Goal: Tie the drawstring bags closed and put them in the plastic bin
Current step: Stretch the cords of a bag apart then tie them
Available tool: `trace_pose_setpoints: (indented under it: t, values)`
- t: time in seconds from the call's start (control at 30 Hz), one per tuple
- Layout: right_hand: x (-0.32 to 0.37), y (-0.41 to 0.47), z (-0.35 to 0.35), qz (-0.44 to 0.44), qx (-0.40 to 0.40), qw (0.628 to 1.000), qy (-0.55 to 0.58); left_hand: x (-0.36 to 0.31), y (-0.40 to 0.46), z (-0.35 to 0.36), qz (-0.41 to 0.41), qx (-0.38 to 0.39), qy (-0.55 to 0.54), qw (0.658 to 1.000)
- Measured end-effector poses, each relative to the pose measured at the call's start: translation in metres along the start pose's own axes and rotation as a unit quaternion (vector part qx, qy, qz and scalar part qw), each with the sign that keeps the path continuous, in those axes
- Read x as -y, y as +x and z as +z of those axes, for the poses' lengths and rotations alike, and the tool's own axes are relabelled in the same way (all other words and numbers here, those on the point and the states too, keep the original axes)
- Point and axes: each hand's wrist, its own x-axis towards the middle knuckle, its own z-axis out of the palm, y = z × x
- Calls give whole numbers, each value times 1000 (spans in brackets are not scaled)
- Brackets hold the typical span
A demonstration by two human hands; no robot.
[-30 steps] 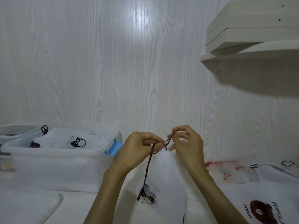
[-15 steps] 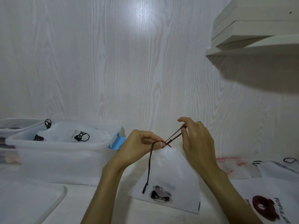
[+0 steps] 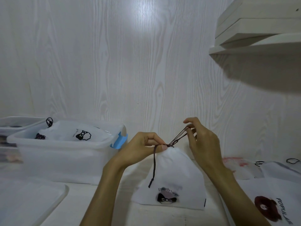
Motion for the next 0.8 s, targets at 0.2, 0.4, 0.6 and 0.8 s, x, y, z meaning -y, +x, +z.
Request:
trace_pose_setpoints:
  t: [0.2, 0.4, 0.6, 0.8]
  values:
    - [-14, 2, -16, 85, -8, 995, -40, 0, -4, -8, 7, -20, 37, 999]
    - [-12, 21, -42, 173, 342, 923, 23, 2, -3, -6, -5, -1, 74, 997]
    - [19, 11, -23, 117, 486, 845, 191, -2, -2, 1, 13, 3, 90, 996]
    - [19, 9, -19, 201, 401, 861, 240, 1, 0, 0, 22, -19, 85, 996]
